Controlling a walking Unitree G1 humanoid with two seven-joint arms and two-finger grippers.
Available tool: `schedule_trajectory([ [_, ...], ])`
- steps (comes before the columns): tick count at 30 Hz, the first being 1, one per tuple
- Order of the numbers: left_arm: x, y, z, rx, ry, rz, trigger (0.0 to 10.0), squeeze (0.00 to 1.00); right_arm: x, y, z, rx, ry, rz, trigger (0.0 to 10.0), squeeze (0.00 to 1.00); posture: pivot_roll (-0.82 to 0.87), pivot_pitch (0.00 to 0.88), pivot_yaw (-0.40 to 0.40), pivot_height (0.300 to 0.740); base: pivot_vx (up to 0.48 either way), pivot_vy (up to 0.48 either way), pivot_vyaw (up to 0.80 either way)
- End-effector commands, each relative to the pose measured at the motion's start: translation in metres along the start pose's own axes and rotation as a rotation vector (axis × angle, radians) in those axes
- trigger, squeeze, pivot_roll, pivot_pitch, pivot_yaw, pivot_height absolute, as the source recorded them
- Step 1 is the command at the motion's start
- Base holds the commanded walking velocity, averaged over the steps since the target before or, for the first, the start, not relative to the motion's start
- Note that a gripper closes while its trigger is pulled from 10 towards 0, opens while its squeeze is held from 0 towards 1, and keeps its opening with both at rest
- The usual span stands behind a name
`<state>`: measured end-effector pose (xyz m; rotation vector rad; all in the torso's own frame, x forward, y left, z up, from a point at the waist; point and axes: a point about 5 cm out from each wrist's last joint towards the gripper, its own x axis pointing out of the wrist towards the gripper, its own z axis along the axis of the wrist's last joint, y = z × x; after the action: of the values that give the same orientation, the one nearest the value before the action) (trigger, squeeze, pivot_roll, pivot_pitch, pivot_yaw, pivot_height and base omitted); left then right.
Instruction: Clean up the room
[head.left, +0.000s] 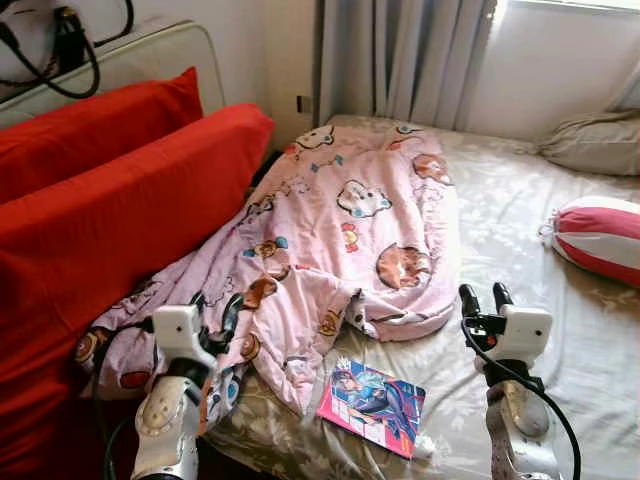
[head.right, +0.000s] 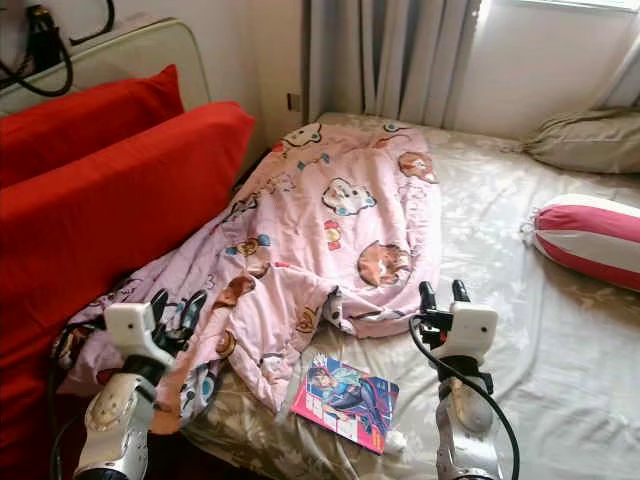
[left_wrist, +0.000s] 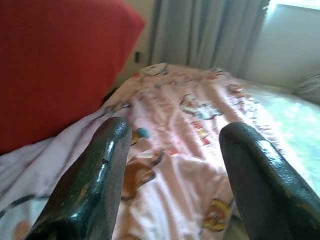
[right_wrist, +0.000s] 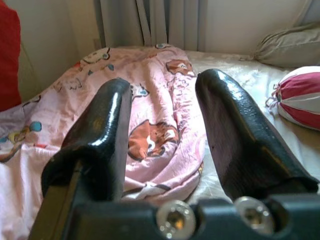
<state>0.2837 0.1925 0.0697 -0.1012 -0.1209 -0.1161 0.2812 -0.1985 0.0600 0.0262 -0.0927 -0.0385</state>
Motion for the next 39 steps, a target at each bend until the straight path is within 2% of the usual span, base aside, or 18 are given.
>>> schedule_trajectory([
  [1,-0.003,-0.001,0.0,-0.016,0.014,0.003,10.0,0.0,0.003,0.004,0.007,-0.021,-0.009,0.028,10.0,0.0,0.02,0.021,-0.019,0.71,0.0,0.0,0.0],
  [8,-0.008,-0.006,0.01,-0.025,0.01,-0.001,10.0,0.0,0.001,0.009,0.018,-0.007,-0.04,0.043,10.0,0.0,0.03,0.058,-0.017,0.666,0.0,0.0,0.0],
  [16,-0.012,-0.005,0.011,0.009,0.052,-0.019,10.0,0.0,-0.004,0.013,0.015,-0.023,0.027,0.056,10.0,0.0,0.02,0.043,-0.006,0.666,0.0,0.0,0.0],
  [21,-0.009,-0.013,0.017,0.002,0.047,-0.046,10.0,0.0,-0.006,0.011,0.015,-0.009,0.022,0.037,10.0,0.0,0.03,0.036,-0.001,0.637,0.0,0.0,0.0],
  [28,-0.01,-0.015,0.018,-0.004,0.054,-0.05,10.0,0.0,-0.009,0.014,0.013,0.006,0.034,0.046,10.0,0.0,0.03,0.043,-0.002,0.637,0.0,0.0,0.0],
  [39,-0.013,-0.014,0.016,-0.003,0.089,-0.036,10.0,0.0,-0.014,0.02,-0.002,0.036,0.124,0.115,10.0,0.0,0.04,0.08,-0.014,0.637,0.0,0.0,0.0],
])
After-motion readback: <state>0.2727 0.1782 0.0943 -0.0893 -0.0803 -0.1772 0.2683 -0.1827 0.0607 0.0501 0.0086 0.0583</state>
